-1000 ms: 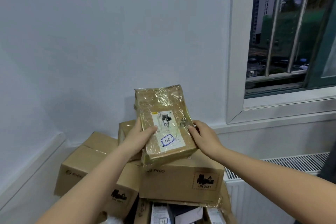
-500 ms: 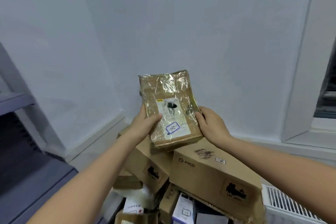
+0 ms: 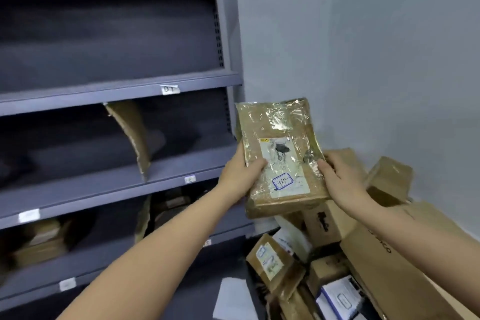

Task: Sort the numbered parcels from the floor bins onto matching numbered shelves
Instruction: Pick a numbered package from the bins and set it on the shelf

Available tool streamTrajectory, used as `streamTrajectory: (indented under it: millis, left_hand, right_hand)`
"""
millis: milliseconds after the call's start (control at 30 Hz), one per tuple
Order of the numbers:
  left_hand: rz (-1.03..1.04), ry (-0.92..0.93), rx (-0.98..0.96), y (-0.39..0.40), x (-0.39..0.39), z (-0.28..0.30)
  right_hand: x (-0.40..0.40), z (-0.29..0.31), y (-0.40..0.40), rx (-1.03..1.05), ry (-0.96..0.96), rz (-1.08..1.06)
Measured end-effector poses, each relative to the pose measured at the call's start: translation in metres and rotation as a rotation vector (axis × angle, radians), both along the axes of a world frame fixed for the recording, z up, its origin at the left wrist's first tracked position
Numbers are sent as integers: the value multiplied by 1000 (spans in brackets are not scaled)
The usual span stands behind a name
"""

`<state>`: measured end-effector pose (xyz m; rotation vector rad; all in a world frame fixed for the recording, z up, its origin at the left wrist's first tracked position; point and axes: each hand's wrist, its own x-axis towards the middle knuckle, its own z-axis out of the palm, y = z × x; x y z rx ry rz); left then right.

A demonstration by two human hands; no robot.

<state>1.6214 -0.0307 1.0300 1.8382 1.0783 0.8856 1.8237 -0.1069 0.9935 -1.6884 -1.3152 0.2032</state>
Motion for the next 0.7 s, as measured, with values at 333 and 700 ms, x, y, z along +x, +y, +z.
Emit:
streamTrajectory:
  millis: [333, 700]
  left_hand:
    - [323, -12, -64, -6, -142, -16]
    - [539, 37, -77, -33, -318, -36]
  right_hand:
    - [-128, -14, 57, -100, -61, 327]
    - [-302, -27, 69, -162, -120, 492]
